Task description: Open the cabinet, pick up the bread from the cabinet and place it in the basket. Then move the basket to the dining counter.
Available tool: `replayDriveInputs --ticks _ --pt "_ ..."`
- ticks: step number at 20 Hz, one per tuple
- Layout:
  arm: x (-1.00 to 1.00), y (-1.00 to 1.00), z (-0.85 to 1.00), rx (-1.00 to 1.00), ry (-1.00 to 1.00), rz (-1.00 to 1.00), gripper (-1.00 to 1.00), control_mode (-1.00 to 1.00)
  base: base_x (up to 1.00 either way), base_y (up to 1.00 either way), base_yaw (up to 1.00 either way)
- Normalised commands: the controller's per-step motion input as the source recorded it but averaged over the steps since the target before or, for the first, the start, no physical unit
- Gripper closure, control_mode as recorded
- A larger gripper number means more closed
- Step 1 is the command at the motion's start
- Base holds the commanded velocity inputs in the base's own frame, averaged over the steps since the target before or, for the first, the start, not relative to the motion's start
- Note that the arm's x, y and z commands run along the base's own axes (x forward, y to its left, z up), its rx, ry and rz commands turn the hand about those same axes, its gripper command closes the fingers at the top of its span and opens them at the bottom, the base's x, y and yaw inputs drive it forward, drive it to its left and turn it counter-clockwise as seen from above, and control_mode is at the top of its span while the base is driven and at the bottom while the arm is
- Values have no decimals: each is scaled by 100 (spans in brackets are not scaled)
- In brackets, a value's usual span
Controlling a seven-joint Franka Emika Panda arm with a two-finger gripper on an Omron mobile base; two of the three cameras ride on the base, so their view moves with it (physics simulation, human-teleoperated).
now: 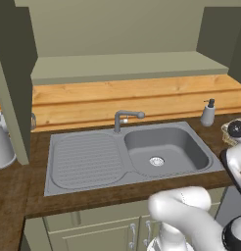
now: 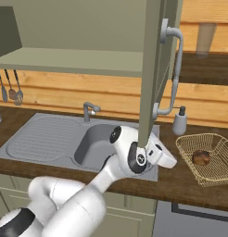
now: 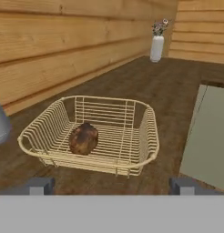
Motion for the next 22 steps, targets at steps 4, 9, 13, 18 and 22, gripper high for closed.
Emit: replayDriveInputs --ticks 4,9,13,18,22 --pt "-72 39 73 -2 12 25 -100 -100 0 0 0" --pt "-74 38 62 0 12 25 -100 -100 0 0 0" --pt "-41 86 71 0 10 27 -100 -100 0 0 0" --pt "-34 97 57 0 9 27 -100 -100 0 0 0" --pt "-40 39 48 2 10 18 -100 -100 0 0 0"
